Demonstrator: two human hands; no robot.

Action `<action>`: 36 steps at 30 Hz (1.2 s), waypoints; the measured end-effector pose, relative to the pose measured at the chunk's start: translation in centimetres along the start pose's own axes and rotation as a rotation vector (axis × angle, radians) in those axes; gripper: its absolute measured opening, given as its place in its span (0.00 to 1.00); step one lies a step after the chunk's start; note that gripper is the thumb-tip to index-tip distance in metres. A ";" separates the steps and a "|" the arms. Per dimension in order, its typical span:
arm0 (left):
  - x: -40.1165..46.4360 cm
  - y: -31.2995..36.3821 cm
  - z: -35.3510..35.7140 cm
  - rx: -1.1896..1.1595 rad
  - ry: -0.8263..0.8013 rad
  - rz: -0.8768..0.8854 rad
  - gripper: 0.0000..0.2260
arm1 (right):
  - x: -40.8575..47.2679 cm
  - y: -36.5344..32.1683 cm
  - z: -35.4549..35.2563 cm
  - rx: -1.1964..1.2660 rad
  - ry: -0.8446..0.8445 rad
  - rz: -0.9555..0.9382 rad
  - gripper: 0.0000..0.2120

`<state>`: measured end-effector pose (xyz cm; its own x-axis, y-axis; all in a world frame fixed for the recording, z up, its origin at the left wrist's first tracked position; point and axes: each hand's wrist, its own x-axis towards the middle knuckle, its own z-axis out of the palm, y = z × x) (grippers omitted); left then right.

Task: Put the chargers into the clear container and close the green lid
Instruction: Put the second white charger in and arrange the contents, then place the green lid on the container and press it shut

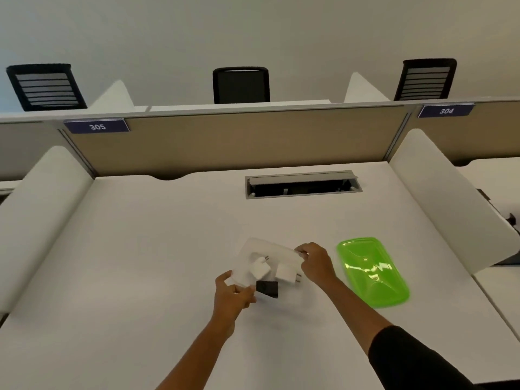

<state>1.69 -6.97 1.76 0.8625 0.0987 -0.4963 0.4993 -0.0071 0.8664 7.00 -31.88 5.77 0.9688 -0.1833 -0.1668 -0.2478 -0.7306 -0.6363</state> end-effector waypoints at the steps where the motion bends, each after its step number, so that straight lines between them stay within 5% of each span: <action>1: -0.3 -0.2 -0.3 -0.023 0.016 -0.014 0.35 | 0.2 -0.4 0.2 0.005 -0.010 -0.011 0.19; 17: -3.0 -0.8 -0.6 -0.131 0.133 -0.152 0.31 | 0.6 -2.5 1.5 0.124 -0.015 -0.030 0.18; 24: -2.4 -0.8 -1.5 0.106 0.179 -0.111 0.22 | 0.1 -0.1 0.0 0.187 0.101 -0.004 0.14; 36: -1.5 -1.6 -2.4 0.155 0.180 -0.065 0.16 | -3.0 10.6 -4.3 -0.283 0.062 0.309 0.16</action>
<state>-0.55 -4.75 1.25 0.8065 0.2793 -0.5211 0.5720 -0.1457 0.8072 1.46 -41.93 2.76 0.8498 -0.4547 -0.2664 -0.5237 -0.7853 -0.3302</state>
